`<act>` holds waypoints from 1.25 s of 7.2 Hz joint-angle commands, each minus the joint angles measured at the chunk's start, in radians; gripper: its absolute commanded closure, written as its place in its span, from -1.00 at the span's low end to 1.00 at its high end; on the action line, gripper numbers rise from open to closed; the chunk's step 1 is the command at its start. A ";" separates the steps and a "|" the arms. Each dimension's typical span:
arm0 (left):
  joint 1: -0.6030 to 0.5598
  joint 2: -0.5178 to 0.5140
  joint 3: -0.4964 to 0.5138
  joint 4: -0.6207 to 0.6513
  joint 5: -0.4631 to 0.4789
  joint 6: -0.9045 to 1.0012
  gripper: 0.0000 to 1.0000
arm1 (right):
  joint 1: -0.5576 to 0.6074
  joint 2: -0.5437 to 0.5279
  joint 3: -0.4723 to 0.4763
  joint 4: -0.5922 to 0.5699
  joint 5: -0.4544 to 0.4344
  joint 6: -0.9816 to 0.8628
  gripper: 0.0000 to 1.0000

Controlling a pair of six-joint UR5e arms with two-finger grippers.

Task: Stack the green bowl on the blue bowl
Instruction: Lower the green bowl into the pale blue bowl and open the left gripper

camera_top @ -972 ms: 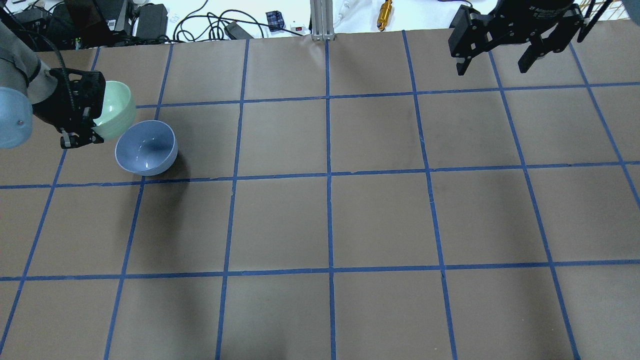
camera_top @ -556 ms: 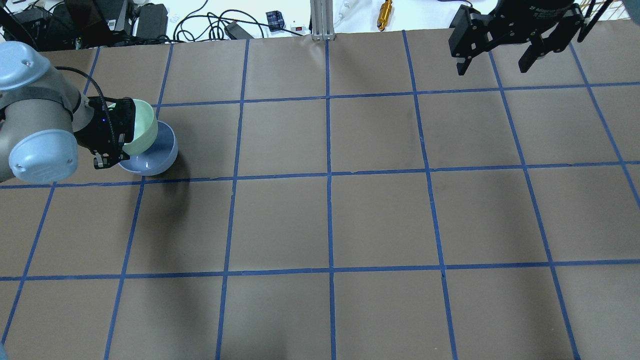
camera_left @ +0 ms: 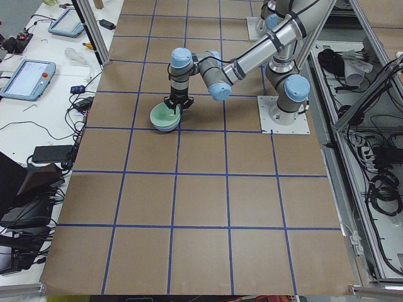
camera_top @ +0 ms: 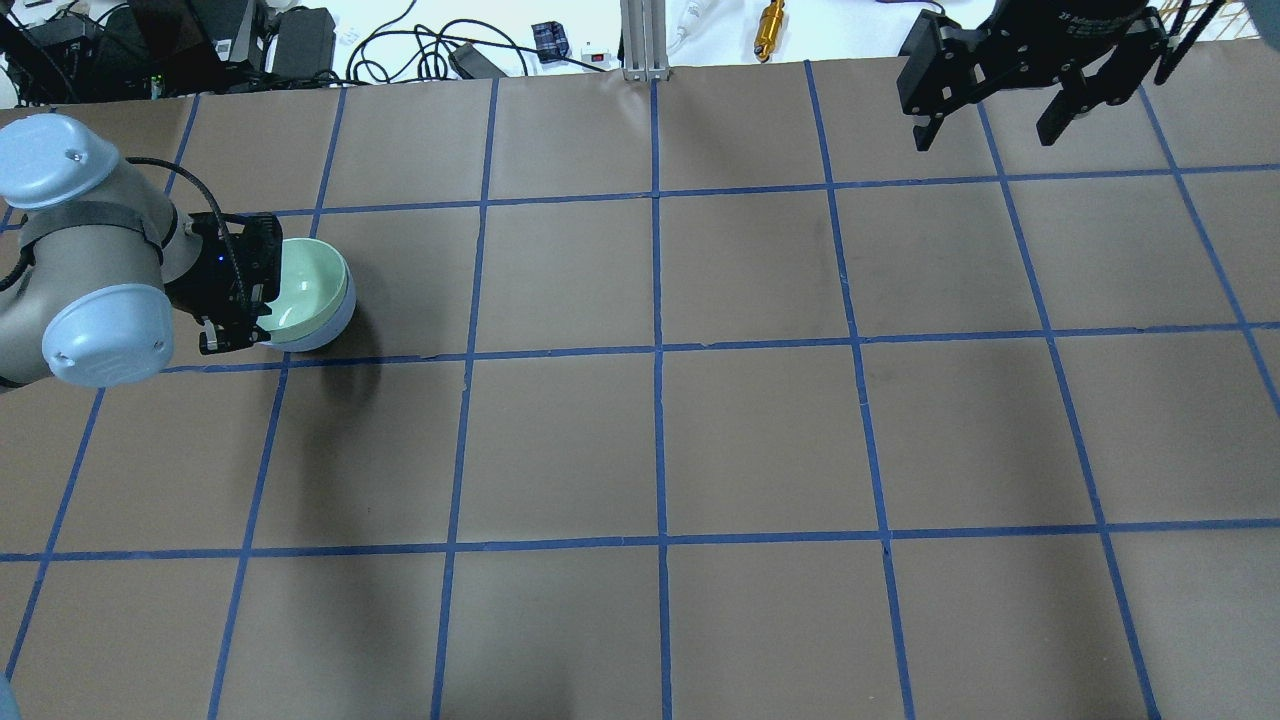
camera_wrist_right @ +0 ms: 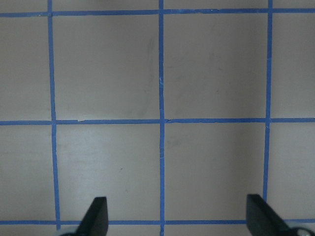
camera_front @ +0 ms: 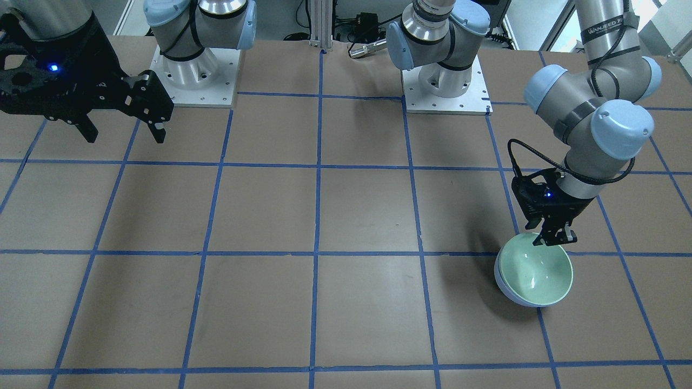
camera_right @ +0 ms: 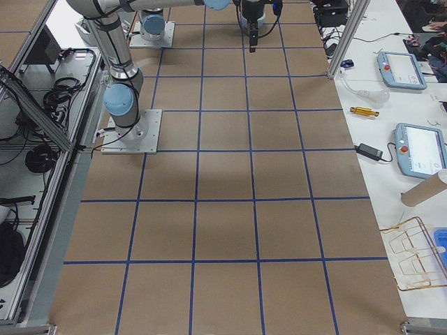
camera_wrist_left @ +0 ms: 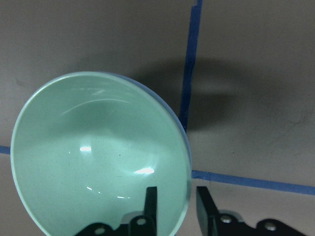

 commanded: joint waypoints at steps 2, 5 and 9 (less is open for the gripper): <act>-0.009 0.082 0.116 -0.212 -0.022 -0.100 -1.00 | 0.000 0.000 0.000 0.000 0.000 0.000 -1.00; -0.034 0.225 0.264 -0.535 -0.062 -0.354 -1.00 | 0.000 -0.001 0.000 0.000 0.000 0.000 -1.00; -0.222 0.261 0.336 -0.551 -0.070 -1.011 -1.00 | 0.000 -0.001 0.000 0.000 0.000 0.000 -1.00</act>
